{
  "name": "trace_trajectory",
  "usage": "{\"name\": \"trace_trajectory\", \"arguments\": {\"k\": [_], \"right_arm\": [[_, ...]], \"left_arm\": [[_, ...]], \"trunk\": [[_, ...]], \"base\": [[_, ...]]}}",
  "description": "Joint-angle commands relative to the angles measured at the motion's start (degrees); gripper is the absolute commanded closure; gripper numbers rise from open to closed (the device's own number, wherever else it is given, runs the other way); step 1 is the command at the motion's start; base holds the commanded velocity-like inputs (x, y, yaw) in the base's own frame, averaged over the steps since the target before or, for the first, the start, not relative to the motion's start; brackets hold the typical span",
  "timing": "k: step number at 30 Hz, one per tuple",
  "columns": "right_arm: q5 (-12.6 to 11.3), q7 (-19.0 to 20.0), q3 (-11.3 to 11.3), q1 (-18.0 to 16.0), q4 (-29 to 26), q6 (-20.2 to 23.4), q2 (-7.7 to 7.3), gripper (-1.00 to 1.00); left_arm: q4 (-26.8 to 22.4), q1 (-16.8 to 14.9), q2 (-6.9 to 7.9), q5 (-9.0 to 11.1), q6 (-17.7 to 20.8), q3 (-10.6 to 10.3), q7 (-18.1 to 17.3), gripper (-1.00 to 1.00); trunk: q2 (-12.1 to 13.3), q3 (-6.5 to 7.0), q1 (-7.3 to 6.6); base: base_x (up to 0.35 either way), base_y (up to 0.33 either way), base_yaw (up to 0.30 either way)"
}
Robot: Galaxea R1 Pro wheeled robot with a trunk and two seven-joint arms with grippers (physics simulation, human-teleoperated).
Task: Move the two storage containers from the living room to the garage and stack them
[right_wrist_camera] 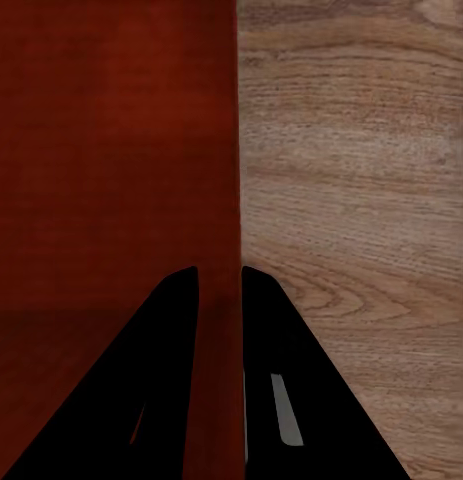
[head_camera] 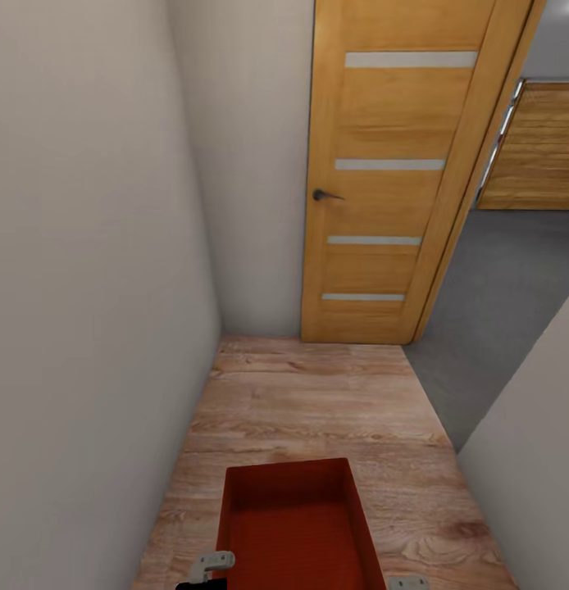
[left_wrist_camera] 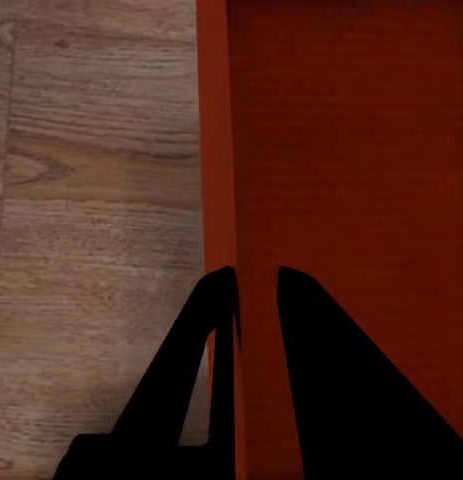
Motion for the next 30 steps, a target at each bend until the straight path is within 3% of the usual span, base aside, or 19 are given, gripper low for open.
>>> {"name": "trace_trajectory", "arguments": {"k": [1, 23, 30], "right_arm": [[-1.37, 1.31, 1.17, 0.04, 0.12, 0.27, -0.1, 1.0], [-1.45, 1.32, 0.97, 0.04, 0.19, 0.56, -0.1, 1.0], [-1.61, 1.32, 0.96, 0.04, 0.17, 0.59, -0.1, 1.0]], "left_arm": [[-0.27, -0.06, 1.86, 0.78, -1.61, -2.0, 0.43, 1.0], [-0.27, -0.06, 1.86, 0.78, -1.61, -2.01, 0.43, 1.0], [-0.27, -0.04, 1.86, 0.78, -1.61, -2.0, 0.43, 1.0]], "trunk": [[-0.02, -0.05, 0.03], [-0.02, -0.05, 0.03], [-0.02, -0.05, 0.03]], "base": [[0.315, 0.0, 0.0], [0.312, 0.0, -0.001], [0.311, 0.0, -0.166]]}}
